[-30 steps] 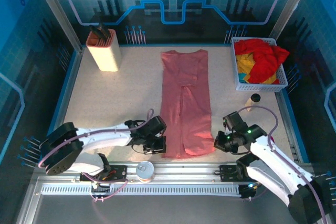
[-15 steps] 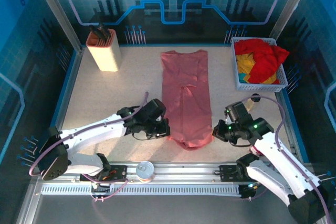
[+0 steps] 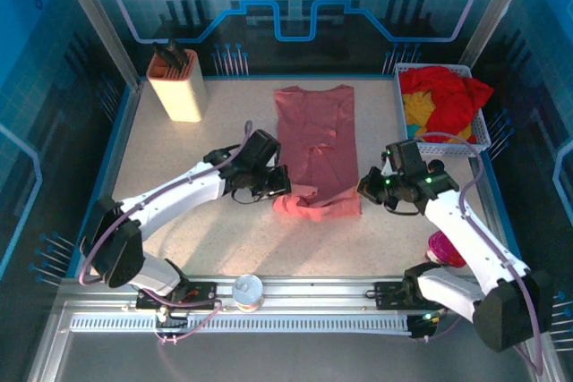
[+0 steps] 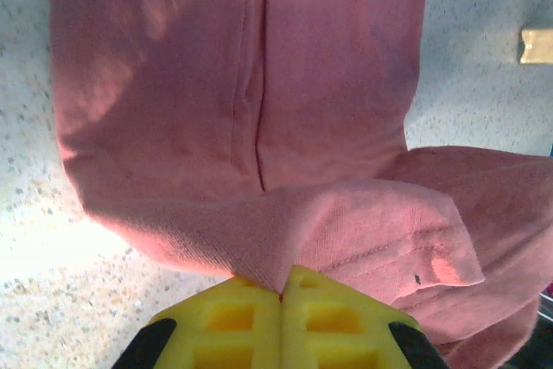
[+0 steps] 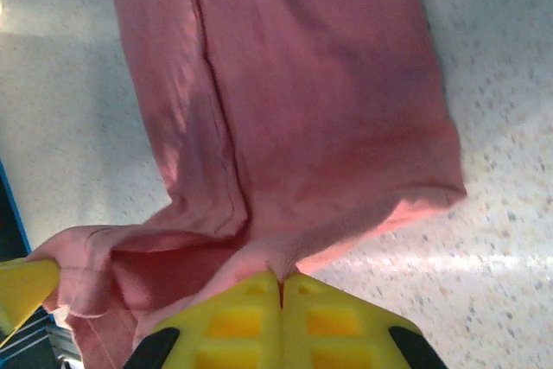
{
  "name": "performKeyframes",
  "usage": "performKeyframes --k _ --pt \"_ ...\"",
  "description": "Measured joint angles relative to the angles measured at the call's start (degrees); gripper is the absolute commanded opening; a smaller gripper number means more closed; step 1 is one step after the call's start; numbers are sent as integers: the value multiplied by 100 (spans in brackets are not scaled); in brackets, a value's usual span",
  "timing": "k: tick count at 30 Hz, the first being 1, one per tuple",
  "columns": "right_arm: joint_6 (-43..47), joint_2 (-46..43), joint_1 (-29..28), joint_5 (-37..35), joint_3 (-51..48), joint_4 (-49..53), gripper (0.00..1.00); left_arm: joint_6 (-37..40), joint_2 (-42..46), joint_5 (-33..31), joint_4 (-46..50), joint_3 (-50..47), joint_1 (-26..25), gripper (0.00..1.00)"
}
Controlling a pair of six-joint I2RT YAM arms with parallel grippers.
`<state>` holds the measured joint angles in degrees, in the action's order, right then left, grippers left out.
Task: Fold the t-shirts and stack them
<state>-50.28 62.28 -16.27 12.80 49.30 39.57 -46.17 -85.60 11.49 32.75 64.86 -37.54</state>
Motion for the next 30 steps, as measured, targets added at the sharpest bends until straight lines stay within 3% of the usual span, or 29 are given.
performKeyframes --k 18,30 --pt "431 2129 717 431 1488 -944 0 693 -1606 446 -433 1434 1016 0" --pt "581 3263 949 702 1982 -1388 0 931 -2498 549 -743 2015 1368 1"
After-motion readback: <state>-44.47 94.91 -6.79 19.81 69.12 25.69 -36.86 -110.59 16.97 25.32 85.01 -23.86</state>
